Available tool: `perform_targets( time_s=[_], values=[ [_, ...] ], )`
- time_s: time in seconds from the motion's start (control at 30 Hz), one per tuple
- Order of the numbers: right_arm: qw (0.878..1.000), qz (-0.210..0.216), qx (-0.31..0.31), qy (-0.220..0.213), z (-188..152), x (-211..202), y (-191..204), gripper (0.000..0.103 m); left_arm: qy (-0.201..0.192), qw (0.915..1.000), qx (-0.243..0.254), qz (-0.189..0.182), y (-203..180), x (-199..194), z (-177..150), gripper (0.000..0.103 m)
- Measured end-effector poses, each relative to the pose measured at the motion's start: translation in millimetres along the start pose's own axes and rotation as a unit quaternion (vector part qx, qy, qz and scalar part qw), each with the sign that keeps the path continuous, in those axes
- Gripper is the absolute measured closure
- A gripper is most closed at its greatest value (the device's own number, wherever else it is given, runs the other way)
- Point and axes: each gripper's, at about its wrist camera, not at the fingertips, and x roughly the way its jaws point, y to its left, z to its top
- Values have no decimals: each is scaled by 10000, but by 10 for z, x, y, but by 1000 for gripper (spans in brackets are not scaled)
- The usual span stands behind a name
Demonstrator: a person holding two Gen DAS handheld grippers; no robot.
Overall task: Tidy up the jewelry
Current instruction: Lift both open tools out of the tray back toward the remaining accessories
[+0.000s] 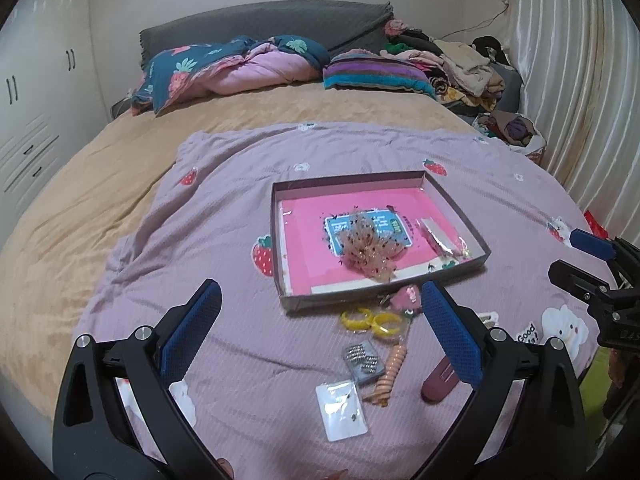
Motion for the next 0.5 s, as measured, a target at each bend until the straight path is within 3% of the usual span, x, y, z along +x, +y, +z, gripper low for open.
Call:
perform_targets(
  time_s=[0.27,0.5],
  values=[
    [9999,29,-22,162,-128,69,50,15,165,9998,-24,50,44,56,-123,10],
    [9991,10,-2,419,-267,206,17,15,545,9985,-79,2,92,245,-316,10]
  ],
)
